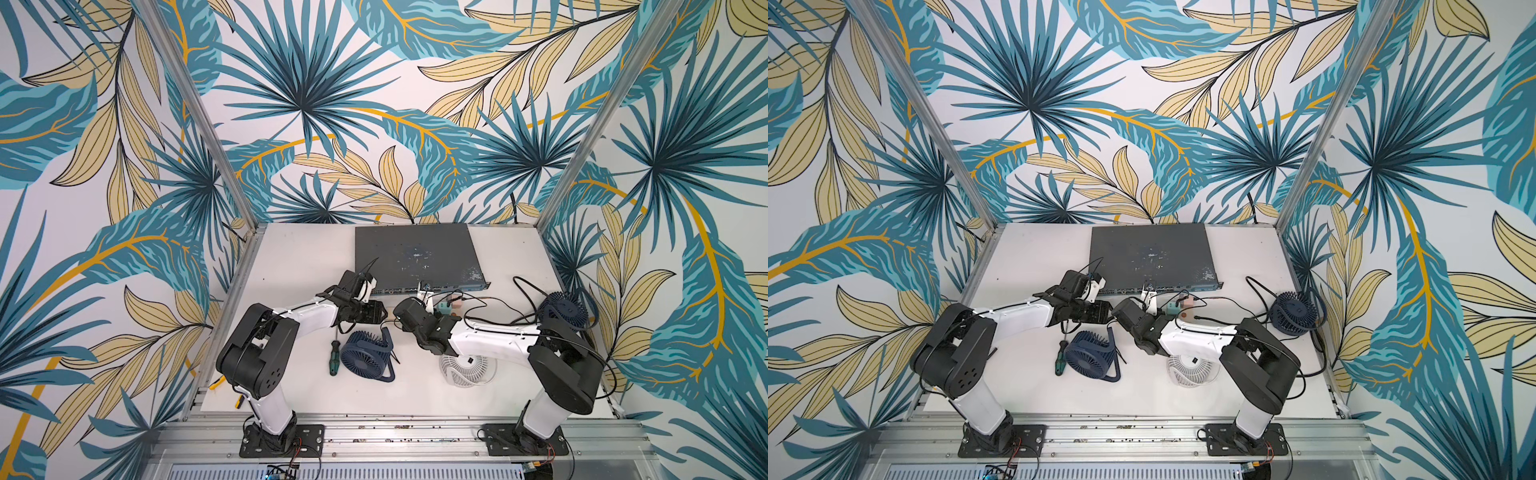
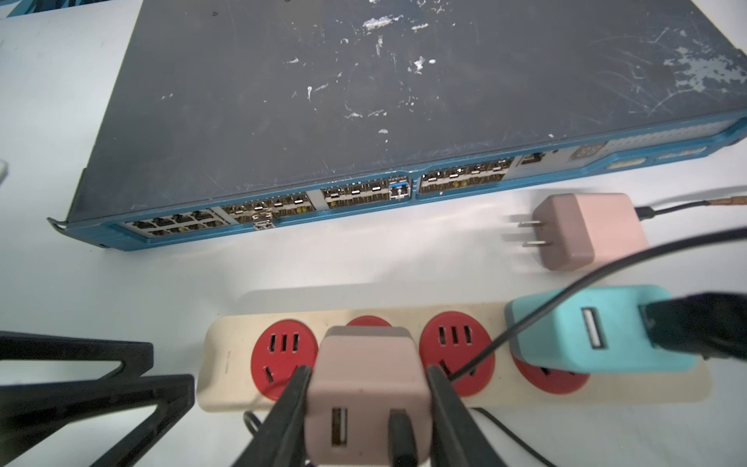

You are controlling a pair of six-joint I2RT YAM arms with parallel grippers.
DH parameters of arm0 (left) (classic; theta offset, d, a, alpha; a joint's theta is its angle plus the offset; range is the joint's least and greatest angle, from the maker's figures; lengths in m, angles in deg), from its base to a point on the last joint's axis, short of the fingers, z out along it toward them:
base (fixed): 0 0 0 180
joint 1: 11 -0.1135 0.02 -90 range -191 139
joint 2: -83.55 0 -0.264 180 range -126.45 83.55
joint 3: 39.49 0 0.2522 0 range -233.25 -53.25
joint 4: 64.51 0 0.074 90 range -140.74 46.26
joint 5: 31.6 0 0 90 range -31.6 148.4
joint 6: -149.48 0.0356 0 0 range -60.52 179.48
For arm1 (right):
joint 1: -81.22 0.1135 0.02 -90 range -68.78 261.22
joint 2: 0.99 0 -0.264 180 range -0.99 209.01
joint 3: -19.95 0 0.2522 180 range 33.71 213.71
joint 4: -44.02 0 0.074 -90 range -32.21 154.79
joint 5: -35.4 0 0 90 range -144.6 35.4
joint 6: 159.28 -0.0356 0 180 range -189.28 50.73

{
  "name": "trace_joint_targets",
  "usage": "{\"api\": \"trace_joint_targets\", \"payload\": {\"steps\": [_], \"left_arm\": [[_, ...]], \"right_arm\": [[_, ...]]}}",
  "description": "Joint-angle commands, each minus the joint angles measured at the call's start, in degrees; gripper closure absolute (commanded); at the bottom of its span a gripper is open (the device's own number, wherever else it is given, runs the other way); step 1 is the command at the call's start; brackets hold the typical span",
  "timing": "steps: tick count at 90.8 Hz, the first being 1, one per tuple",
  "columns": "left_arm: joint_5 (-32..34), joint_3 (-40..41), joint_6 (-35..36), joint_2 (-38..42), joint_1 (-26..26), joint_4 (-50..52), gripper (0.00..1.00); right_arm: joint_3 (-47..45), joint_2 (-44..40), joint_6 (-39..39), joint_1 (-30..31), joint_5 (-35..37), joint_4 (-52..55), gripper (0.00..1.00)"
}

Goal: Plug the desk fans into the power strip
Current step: Insert the plug into the socket.

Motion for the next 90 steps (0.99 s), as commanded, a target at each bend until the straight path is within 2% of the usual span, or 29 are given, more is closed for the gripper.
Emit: {"api": "trace_joint_targets", "payload": {"steps": [1,22,41,59,90], "left_arm": [[-0.39,-0.66,1.23,-0.02,-0.37,-0.98,0.35],[-0.02,-0.4,1.15,0.9,-0.7,-1.23,0.35],[-0.59,-0.39,1.32,0.9,-1.02,-1.28,0.35],[-1.38,-0.24,1.9,0.92,-1.17,-1.0,0.35],[-2.54,-0.58,1.87,-0.48,-1.19,-0.12,0.35]], "right_arm": [[-1.71,2.4,0.05,-0.2,-6.71,9.05,1.0],[2.18,-1.34,2.28,-2.39,-7.22,9.27,1.0],[8.34,-0.63,5.47,-5.14,-10.58,11.37,1.0],[14.95,1.45,8.72,-7.58,-14.19,18.24,1.0],[14.63,2.39,9.22,-8.22,-17.06,19.75,1.0]]}}
